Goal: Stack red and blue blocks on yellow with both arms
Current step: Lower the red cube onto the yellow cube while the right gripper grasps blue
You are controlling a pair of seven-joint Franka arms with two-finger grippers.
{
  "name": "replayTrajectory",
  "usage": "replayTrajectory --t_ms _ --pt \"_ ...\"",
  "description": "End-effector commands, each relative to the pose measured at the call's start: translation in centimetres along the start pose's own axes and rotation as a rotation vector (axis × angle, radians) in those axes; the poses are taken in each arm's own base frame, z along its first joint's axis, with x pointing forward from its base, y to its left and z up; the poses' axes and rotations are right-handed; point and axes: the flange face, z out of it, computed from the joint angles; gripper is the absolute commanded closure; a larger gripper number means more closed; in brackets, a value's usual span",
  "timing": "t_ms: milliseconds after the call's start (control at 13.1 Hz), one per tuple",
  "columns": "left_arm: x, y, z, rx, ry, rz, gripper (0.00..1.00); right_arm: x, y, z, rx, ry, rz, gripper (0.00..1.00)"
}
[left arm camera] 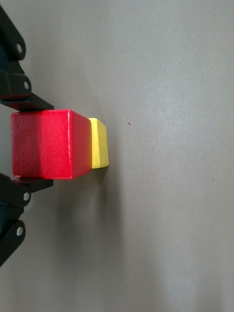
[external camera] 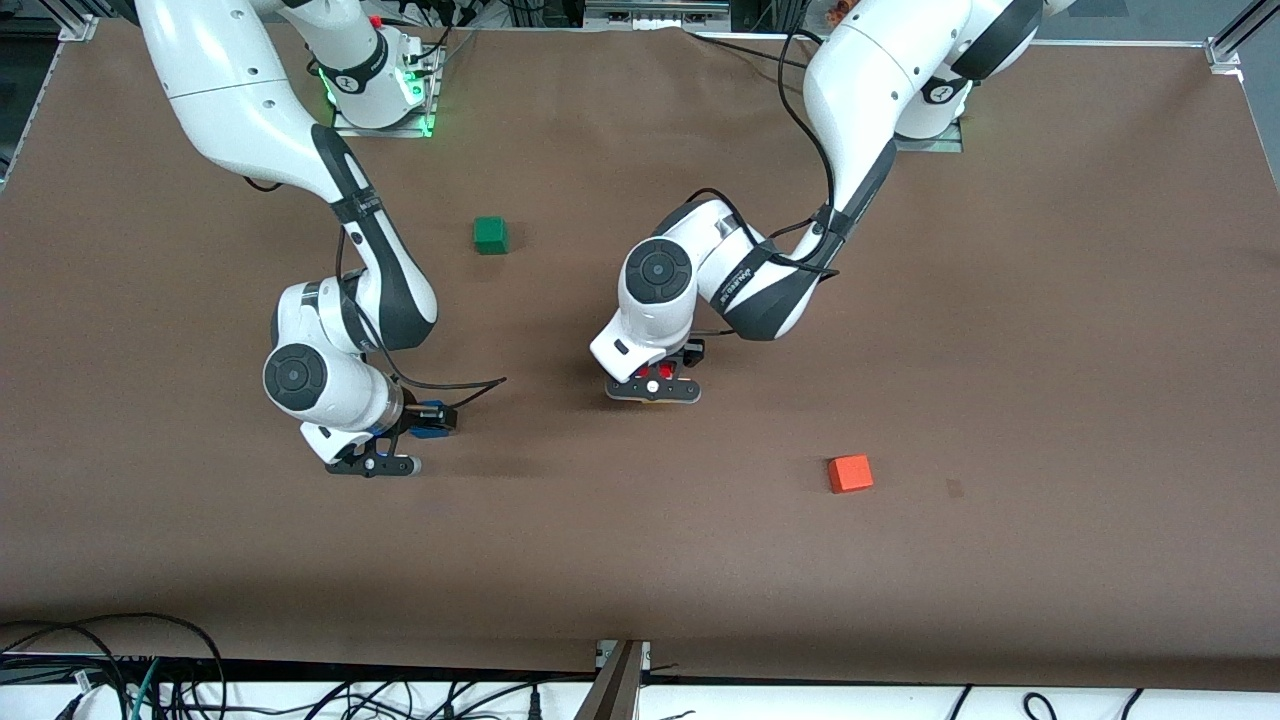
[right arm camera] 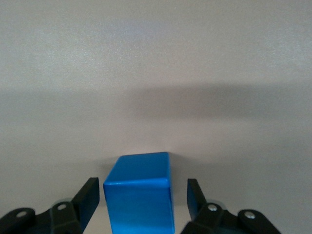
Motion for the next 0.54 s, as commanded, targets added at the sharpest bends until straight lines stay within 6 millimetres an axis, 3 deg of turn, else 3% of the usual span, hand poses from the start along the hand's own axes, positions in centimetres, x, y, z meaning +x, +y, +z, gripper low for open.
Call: replayTrajectory --t_ms 0,76,306,459 --pt "0.9 -0.1 -0.3 -0.024 -0.003 -0.021 0.54 -0.3 -0.2 0.0 0.013 0.005 0.013 0.26" --pt "1.1 -0.4 -0.9 -0.027 0.005 -0.021 0.01 -0.3 -0.2 0.0 0.013 0.003 0.014 0.28" --pt "2.4 -2.4 -3.5 -0.022 -0.001 -0.053 0.00 -0.3 -0.2 0.1 0.012 0.000 0.013 0.42" --pt "4.6 -5.1 -8.6 -0.014 0.001 -0.100 0.00 -0.3 -0.2 -0.1 0.011 0.000 0.012 0.59"
